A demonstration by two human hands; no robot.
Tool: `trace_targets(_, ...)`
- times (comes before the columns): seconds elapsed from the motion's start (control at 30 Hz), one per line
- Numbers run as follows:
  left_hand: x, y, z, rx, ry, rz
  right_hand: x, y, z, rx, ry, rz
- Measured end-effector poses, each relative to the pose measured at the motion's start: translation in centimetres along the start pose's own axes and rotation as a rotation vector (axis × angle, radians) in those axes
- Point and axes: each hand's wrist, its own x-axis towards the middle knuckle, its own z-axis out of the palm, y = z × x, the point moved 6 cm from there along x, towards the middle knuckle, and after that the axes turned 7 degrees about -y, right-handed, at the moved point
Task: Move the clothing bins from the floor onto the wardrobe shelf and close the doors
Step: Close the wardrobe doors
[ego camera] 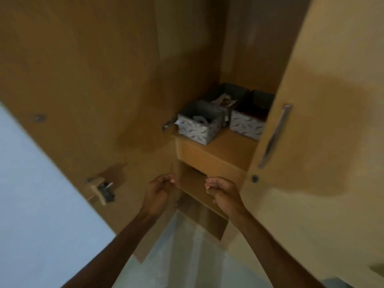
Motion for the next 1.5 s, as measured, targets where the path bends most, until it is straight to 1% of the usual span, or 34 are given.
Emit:
trace_targets(0.13,-3.8,0.4,-9.3,0.024,0.253,0.018,1.2,-2.5,9.0,-0.034,-0.213,-0.046)
trace_targets(0.23,-7.2,2.5,-15.6,0.108,0.429,0.092,1.7,-5.6,15.6,-0.055,-0.349,-0.11)
trace_targets(0.3,-8.9,4.1,-19.2,0.137,0.517,0.115,1.5,-8.0,19.1,-0.065,-0.419,-0.156)
trace_targets(0.4,-9.4,6.0,-23.1,0.17,0.594,0.153,1.1,-11.7,22.6,-0.07,-0.466,-0.247)
trace_targets(0.47,-8.8,7.6,-25.0,0.2,0.609,0.2,0.6,-14.1,24.2,-0.07,-0.451,-0.305)
trace_targets(0.53,-7.6,9.2,-25.6,0.214,0.572,0.209,0.1,-16.0,25.1,-0.069,-0.424,-0.338)
trace_targets(0.67,-5.9,11.1,-24.9,0.177,0.412,0.213,-1.2,-17.7,25.9,-0.087,-0.344,-0.368)
trace_targets(0.77,-6.0,10.7,-25.0,0.138,0.4,0.234,-2.2,-17.3,25.5,-0.102,-0.267,-0.387)
trace_targets(0.87,-6.4,10.3,-24.4,0.125,0.349,0.3,-3.4,-16.5,24.7,-0.13,-0.17,-0.407)
trace_targets(0.93,-6.9,10.2,-23.3,0.127,0.271,0.372,-4.6,-16.1,23.8,-0.15,-0.082,-0.435)
trace_targets(1.0,-7.0,10.1,-21.9,0.121,0.176,0.421,-6.3,-16.3,22.5,-0.189,0.049,-0.503)
trace_targets(1.1,-6.1,9.5,-19.7,0.117,0.085,0.417,-9.3,-17.7,20.5,-0.36,0.248,-0.764)
trace_targets(1.17,-5.1,8.9,-18.0,0.142,0.038,0.385,-10.8,-18.7,19.2,-0.572,0.394,-0.922)
trace_targets(1.2,-4.6,8.8,-17.1,0.161,0.005,0.38,-11.2,-19.1,18.7,-0.678,0.46,-0.958)
trace_targets(1.27,-4.1,9.0,-14.6,0.175,-0.112,0.399,-11.7,-19.4,17.3,-0.847,0.572,-0.952)
trace_targets(1.33,-3.9,9.3,-12.0,0.175,-0.211,0.425,-11.9,-19.1,15.5,-0.949,0.635,-0.918)
trace_targets(1.5,-3.3,9.7,-7.5,0.128,-0.298,0.461,-12.0,-17.8,10.6,-1.11,0.741,-0.788)
